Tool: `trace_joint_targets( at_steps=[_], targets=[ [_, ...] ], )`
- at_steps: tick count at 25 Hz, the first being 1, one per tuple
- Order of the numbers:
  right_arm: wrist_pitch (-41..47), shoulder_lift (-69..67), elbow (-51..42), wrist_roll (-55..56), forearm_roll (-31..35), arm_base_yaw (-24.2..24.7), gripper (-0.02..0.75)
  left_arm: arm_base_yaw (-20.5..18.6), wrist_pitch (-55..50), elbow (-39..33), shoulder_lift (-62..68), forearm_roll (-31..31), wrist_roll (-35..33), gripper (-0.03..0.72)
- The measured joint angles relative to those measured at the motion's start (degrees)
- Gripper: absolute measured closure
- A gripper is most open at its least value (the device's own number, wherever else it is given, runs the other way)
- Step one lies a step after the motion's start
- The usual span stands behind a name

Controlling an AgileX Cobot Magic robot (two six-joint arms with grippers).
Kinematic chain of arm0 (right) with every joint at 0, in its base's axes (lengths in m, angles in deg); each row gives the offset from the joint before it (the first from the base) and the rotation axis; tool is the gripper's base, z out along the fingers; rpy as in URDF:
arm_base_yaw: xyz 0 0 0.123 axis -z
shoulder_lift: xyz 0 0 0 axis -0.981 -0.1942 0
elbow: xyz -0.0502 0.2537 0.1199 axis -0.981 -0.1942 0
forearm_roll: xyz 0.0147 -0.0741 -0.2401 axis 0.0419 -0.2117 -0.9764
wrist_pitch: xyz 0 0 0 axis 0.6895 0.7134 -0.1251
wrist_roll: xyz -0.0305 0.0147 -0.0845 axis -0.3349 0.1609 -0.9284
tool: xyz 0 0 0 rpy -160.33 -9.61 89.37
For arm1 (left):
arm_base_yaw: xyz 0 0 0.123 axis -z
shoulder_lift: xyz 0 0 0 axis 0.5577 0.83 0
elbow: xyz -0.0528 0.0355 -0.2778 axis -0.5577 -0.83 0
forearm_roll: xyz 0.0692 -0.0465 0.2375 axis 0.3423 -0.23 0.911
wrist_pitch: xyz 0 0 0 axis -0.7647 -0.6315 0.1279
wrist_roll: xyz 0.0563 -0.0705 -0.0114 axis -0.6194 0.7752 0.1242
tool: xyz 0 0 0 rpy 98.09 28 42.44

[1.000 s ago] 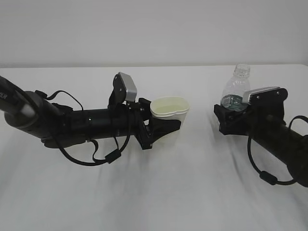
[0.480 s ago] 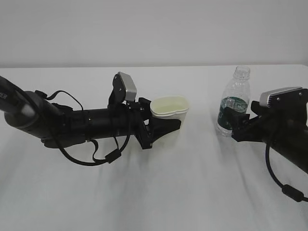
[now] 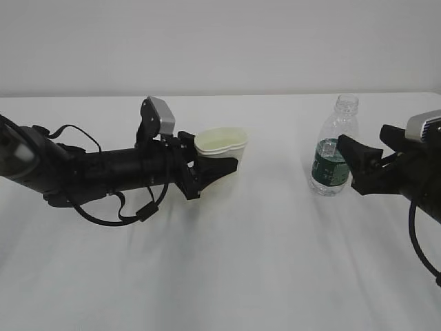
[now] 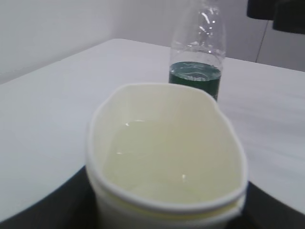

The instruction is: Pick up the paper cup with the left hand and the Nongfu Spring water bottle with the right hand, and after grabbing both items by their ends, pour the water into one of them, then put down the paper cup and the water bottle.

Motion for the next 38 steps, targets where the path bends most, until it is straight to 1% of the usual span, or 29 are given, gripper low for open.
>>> trace_joint_targets(
  at_steps=[8,14,20,24,29,36,38],
  targets=[
    [0.00,0.23,0.00,0.54,0.00,0.00,0.141,-3.03,0.00,-1.86,0.00,-0.61,0.00,0.267],
    [0.00,0.23,0.00,1.76,0.00,0.00,0.142,-7.19,0.00,-4.94,-1.75,-1.55,-0.28,0.267],
    [0.00,0.23,0.00,2.38,0.00,0.00,0.142,-10.33,0.11,-7.92,-5.85,-4.03,-2.78,0.267],
    [0.00,0.23,0.00,3.00,-0.10,0.00,0.142,-11.07,0.24,-10.68,-7.00,-9.24,-6.38,0.269],
    [0.00,0.23,0.00,3.10,-0.10,0.00,0.143,-11.07,0.24,-15.14,-7.40,-18.15,-12.48,0.271],
    [0.00,0.23,0.00,3.10,-0.10,0.00,0.143,-11.07,0.24,-18.26,-7.40,-27.45,-17.27,0.271],
    [0.00,0.23,0.00,3.10,-0.10,0.00,0.143,-11.07,0.24,-18.49,-7.49,-29.25,-17.86,0.271]
  ],
)
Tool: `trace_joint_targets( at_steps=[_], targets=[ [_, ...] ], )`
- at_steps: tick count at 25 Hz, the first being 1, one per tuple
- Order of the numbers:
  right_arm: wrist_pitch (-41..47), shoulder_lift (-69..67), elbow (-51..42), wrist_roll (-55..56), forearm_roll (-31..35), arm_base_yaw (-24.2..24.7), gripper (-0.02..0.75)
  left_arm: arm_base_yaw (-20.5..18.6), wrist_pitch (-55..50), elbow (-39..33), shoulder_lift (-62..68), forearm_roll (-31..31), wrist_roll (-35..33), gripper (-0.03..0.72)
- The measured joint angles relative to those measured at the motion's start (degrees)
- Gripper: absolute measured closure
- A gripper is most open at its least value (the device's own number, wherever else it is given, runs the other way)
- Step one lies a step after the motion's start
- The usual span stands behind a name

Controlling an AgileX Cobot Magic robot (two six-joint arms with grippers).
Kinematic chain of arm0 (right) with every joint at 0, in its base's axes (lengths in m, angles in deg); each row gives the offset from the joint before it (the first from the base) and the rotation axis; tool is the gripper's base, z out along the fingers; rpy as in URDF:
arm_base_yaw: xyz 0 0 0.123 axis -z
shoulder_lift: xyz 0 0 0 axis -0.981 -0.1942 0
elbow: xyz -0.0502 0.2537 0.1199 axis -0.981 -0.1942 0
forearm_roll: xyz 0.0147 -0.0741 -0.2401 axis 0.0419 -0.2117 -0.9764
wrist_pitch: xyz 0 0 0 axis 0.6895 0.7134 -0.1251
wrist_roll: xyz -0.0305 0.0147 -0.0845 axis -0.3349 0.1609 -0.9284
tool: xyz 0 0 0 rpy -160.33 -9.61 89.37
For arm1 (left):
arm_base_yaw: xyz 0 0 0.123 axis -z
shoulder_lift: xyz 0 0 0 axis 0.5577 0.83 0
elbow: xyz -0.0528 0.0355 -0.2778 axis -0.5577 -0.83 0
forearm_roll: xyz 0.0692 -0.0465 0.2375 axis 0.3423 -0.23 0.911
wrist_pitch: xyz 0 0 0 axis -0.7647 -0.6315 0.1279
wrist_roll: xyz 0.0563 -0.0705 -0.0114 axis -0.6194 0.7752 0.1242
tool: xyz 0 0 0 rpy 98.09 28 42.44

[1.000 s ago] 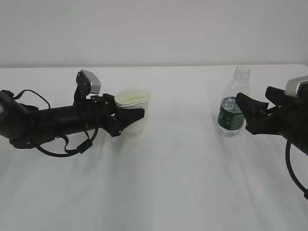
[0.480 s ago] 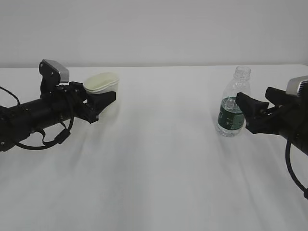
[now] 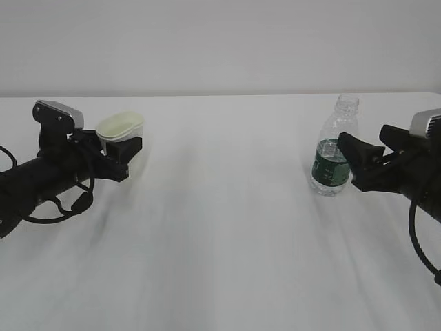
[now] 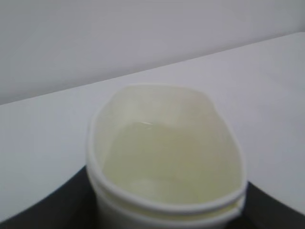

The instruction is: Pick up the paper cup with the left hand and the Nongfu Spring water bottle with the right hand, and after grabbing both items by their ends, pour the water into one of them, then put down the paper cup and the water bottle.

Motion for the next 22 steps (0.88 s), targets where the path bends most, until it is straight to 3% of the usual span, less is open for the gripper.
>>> trace_joint_targets(
  at_steps=[22],
  targets=[
    [0.00,0.00,0.00,0.22,0.00,0.00,0.143,0.22,0.00,3.53,3.21,-5.46,-2.93,0.277]
  ],
)
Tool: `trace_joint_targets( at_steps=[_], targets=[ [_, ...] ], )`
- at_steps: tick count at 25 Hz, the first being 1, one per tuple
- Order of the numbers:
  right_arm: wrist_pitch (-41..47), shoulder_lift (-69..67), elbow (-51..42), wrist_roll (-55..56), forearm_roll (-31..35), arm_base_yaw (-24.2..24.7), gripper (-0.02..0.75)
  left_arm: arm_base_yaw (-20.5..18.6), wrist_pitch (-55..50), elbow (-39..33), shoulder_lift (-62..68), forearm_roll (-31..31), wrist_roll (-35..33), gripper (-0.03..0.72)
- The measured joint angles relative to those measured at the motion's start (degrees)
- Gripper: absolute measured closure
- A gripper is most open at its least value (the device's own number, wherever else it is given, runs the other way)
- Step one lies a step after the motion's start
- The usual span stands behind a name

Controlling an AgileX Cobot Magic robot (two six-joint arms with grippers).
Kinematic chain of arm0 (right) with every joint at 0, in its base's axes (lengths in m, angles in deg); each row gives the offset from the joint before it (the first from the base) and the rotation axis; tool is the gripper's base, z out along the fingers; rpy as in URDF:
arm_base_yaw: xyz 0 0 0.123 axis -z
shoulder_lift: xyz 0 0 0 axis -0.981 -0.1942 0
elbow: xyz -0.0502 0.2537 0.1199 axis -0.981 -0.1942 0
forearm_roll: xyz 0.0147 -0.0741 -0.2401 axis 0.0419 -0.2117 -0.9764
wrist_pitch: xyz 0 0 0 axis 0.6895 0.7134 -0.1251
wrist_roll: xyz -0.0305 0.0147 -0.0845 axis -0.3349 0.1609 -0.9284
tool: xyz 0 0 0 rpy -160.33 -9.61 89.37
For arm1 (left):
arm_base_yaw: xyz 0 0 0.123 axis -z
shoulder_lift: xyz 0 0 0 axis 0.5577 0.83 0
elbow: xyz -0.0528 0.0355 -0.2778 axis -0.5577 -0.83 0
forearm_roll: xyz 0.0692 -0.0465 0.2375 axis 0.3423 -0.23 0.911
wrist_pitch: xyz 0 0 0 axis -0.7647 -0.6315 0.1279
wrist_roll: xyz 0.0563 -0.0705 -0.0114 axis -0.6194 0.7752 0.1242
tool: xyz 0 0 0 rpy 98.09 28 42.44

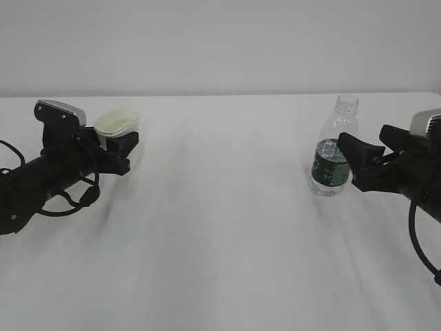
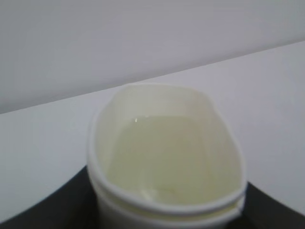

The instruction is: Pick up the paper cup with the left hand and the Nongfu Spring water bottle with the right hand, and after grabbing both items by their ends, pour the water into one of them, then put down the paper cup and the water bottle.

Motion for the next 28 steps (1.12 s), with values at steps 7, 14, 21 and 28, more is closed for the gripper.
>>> trace_joint_targets(
  at_steps=[7,14,21,28],
  targets=[
    [0.00,0.00,0.00,0.00,0.00,0.00,0.144,0.00,0.00,2.33,3.56,-0.31,-0.04,0.283],
    [0.00,0.00,0.00,0.00,0.00,0.00,0.144,0.00,1.30,2.56,5.14,-0.44,-0.04,0.289],
    [0.00,0.00,0.00,0.00,0.00,0.00,0.144,0.00,1.86,2.56,5.36,0.38,-0.04,0.272],
    [0.00,0.00,0.00,0.00,0.00,0.00,0.144,0.00,1.84,2.56,5.60,1.50,-0.13,0.147]
  ],
)
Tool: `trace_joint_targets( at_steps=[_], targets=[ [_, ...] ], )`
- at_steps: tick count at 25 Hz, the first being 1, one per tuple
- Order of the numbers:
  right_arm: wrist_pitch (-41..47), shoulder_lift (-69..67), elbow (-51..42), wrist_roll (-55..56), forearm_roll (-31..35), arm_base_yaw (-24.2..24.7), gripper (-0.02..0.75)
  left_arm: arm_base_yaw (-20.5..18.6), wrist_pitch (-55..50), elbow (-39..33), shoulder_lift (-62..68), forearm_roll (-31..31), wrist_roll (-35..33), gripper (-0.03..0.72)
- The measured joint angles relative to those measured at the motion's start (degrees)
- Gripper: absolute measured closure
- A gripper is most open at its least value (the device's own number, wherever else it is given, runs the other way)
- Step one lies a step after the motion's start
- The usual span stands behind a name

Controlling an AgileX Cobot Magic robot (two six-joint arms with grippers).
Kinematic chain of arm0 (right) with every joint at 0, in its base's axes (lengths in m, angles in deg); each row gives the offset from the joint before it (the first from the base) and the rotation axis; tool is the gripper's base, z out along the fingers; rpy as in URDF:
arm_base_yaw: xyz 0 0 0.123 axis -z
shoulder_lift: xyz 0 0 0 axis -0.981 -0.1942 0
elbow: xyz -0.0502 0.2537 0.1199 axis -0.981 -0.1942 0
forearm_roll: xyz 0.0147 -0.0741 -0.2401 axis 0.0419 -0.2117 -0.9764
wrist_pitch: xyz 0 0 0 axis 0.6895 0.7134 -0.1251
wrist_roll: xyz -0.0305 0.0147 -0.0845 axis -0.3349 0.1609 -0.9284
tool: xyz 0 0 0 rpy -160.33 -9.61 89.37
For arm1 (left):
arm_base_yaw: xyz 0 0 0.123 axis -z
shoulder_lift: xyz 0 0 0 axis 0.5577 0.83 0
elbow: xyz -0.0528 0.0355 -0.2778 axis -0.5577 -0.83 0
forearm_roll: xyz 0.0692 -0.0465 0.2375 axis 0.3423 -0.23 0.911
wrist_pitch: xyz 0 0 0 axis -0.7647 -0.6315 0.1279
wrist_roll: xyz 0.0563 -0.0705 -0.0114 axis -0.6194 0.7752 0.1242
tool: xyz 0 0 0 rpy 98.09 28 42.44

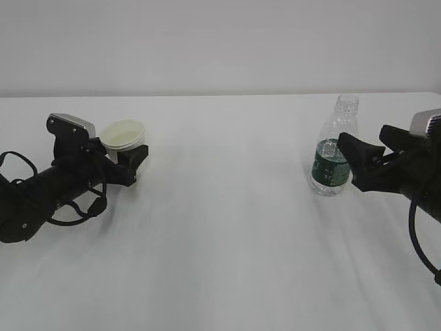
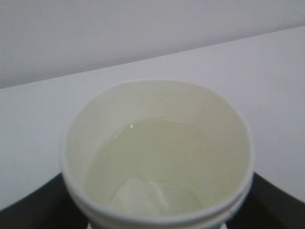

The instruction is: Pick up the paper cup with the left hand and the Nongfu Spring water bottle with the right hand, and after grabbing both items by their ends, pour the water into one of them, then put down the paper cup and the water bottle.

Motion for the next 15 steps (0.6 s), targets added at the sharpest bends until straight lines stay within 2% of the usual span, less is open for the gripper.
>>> trace_joint_targets(
  at_steps=[7,15],
  targets=[
    [0.00,0.00,0.00,0.00,0.00,0.00,0.144,0.00,0.00,0.00,0.08,1.57,0.00,0.053],
    [0.00,0.00,0.00,0.00,0.00,0.00,0.146,0.00,0.00,0.00,0.08,1.78,-0.04,0.042]
  ],
)
